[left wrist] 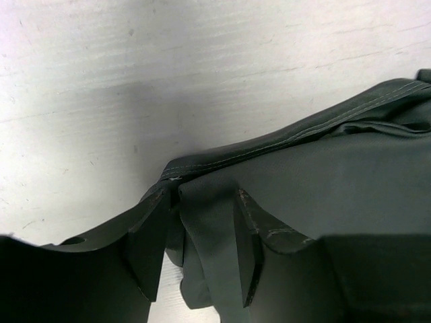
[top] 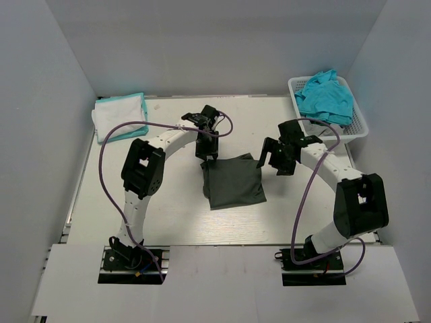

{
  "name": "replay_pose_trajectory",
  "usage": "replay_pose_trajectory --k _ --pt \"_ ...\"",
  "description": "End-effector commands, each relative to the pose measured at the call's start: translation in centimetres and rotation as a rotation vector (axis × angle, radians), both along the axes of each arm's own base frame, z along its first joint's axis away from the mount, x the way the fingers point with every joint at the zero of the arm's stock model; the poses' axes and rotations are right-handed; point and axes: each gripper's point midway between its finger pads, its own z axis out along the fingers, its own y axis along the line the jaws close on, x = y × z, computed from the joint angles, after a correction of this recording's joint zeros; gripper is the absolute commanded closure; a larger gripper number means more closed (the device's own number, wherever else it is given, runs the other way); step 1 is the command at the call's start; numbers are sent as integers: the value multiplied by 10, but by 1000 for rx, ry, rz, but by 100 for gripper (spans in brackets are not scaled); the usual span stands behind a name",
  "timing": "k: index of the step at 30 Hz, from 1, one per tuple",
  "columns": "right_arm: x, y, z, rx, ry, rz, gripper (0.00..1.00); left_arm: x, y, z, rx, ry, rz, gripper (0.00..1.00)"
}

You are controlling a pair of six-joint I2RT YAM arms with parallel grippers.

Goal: Fold and stack the t-shirts
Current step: Fold the long partially folded tshirt into a neat square

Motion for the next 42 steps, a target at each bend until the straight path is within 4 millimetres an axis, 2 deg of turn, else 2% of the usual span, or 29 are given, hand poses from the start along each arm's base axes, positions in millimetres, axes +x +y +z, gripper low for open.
replay_pose_trajectory --k 1,2,5,6,9,10,12,14,19,21,23,24,25,26,27,29,32,36,38,39,40,41,42 --pt "16 12 16 61 -52 35 10 -5 -1 0 -1 11 -16 50" --pt "16 13 14 60 -50 43 10 -5 -1 0 -1 11 -16 58" --pt "23 17 11 68 -58 53 10 -6 -9 2 -42 15 -31 66" --pt "25 20 8 71 -52 58 10 -6 -9 2 -42 15 -31 74" --pt "32 22 4 84 -52 52 10 -7 -14 4 -69 20 -41 88" --pt "33 26 5 98 -51 58 10 -7 -14 4 -69 20 -41 100" --pt "39 29 3 110 -59 56 14 -12 -13 1 -67 43 -44 100" --pt "44 34 0 129 -70 60 20 -12 -14 8 -85 29 -48 100" --pt "57 34 -15 107 -69 60 23 -12 -17 21 -114 0 -54 100" --pt "62 35 -17 106 -79 60 26 -14 -16 22 -117 -4 -54 100" --pt "64 39 -17 121 -83 68 31 -14 -17 33 -140 -24 -60 100" --pt "68 40 -17 131 -95 66 45 -15 -17 33 -144 -30 -61 100" --pt "68 42 -17 138 -96 75 52 -14 -17 38 -152 -45 -61 100" --pt "70 43 -17 139 -104 74 64 -15 -18 38 -155 -42 -53 100" --pt "71 43 -18 139 -104 71 85 -14 -18 44 -162 -54 -54 100" --pt "71 42 -16 132 -104 68 100 -15 -19 48 -177 -63 -59 100" --pt "68 40 -13 120 -110 67 100 -15 -19 63 -194 -90 -61 100" --pt "65 38 5 125 -157 76 100 -16 -23 87 -242 -129 -65 100" --pt "61 39 10 130 -165 83 100 -21 -20 101 -252 -146 -67 100" --pt "61 39 21 141 -194 84 100 -24 -18 104 -254 -149 -67 100" --pt "58 37 23 140 -196 83 100 -28 -15 104 -252 -145 -66 100" --pt "57 37 25 138 -202 88 100 -32 -13 116 -268 -164 -60 100" --pt "55 36 35 145 -225 85 100 -37 -10 113 -266 -160 -60 100"
